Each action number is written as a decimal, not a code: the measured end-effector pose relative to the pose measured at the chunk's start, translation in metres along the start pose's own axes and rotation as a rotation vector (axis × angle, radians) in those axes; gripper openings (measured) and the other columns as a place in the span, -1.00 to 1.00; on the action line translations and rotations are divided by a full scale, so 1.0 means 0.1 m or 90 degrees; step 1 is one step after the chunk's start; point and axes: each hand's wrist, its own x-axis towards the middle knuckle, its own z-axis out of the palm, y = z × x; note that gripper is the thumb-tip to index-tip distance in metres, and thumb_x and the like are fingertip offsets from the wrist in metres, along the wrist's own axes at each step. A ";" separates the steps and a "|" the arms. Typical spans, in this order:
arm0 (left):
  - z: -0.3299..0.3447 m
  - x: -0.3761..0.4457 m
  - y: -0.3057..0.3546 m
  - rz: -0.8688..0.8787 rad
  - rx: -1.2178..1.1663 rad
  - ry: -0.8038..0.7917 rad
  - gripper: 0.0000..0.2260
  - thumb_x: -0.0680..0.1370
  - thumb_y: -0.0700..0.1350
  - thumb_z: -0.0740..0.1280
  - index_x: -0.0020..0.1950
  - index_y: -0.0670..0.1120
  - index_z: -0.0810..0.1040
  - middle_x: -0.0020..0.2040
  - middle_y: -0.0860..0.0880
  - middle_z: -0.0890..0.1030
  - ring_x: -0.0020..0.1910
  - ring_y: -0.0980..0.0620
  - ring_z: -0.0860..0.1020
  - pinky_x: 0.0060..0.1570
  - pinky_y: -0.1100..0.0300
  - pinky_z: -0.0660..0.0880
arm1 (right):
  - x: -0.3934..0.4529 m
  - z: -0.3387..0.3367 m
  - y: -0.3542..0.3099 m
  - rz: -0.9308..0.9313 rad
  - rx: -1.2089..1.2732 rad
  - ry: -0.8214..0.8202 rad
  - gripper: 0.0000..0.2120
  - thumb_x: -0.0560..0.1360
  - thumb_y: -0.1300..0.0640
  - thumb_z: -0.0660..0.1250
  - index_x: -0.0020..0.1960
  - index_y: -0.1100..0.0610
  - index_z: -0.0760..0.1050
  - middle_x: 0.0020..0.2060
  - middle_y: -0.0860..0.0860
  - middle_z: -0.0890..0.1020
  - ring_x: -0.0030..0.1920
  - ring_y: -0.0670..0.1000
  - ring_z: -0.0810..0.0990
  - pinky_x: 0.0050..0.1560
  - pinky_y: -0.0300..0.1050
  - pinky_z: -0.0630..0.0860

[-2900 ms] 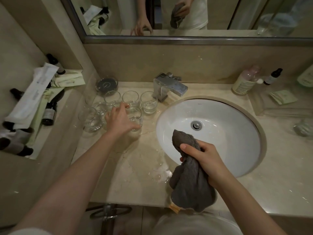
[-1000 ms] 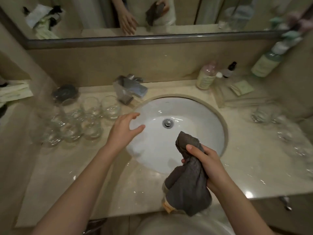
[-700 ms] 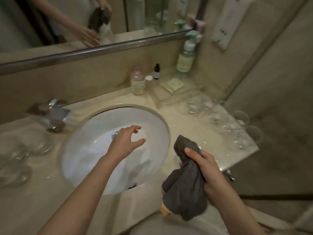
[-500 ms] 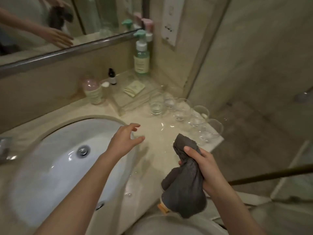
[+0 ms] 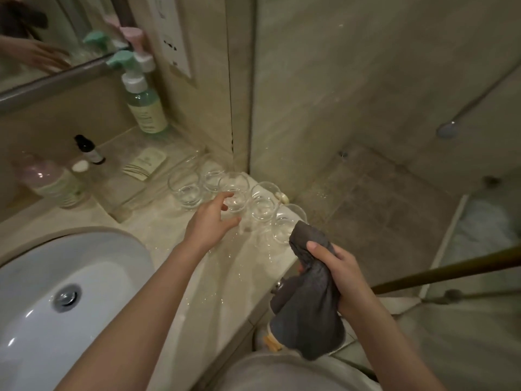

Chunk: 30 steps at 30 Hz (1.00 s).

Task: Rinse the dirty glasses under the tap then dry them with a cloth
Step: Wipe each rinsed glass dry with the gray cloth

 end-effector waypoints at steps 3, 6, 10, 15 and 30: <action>0.02 0.11 0.03 -0.030 0.025 0.024 -0.61 0.53 0.01 0.40 0.34 0.07 0.46 0.12 -0.06 0.60 0.15 -0.10 0.54 0.05 0.02 0.47 | 0.05 -0.06 -0.03 0.004 -0.003 -0.009 -0.87 0.48 0.19 0.40 -0.12 0.28 0.58 -0.37 0.19 0.58 -0.39 0.07 0.58 -0.39 -0.15 0.55; 0.03 0.21 0.03 -0.044 0.071 0.064 -0.78 0.56 -0.01 0.38 0.18 -0.01 0.54 0.08 -0.09 0.60 0.07 -0.13 0.56 -0.04 0.02 0.48 | 0.08 -0.08 -0.04 0.005 -0.006 -0.026 -0.88 0.48 0.19 0.41 -0.15 0.26 0.58 -0.37 0.17 0.60 -0.39 0.06 0.58 -0.38 -0.17 0.54; 0.08 0.29 0.07 -0.036 0.042 0.092 -0.86 0.55 -0.12 0.40 0.03 -0.16 0.58 0.16 -0.18 0.53 0.08 -0.17 0.53 -0.06 0.14 0.32 | 0.10 -0.06 -0.03 0.006 -0.013 -0.043 -0.88 0.49 0.19 0.40 -0.16 0.26 0.58 -0.37 0.17 0.60 -0.39 0.05 0.58 -0.38 -0.16 0.55; 0.11 0.23 0.05 -0.028 -0.052 0.114 -0.93 0.55 -0.19 0.39 -0.06 -0.16 0.53 0.16 -0.20 0.53 0.10 -0.10 0.47 -0.10 0.26 0.19 | 0.12 -0.03 -0.02 -0.005 -0.039 -0.058 -0.86 0.49 0.19 0.41 -0.11 0.29 0.58 -0.31 0.23 0.58 -0.36 0.09 0.59 -0.35 -0.11 0.56; -0.58 -0.74 0.56 0.052 -0.476 0.005 -0.87 0.53 -0.12 0.43 -0.16 0.03 0.51 0.23 0.16 0.51 0.13 -0.02 0.59 0.17 0.05 0.51 | -0.04 0.36 -0.24 -0.291 -0.135 -0.138 -0.93 0.50 0.14 0.42 -0.16 0.07 0.64 -0.27 0.02 0.66 -0.18 0.00 0.62 -0.09 0.04 0.56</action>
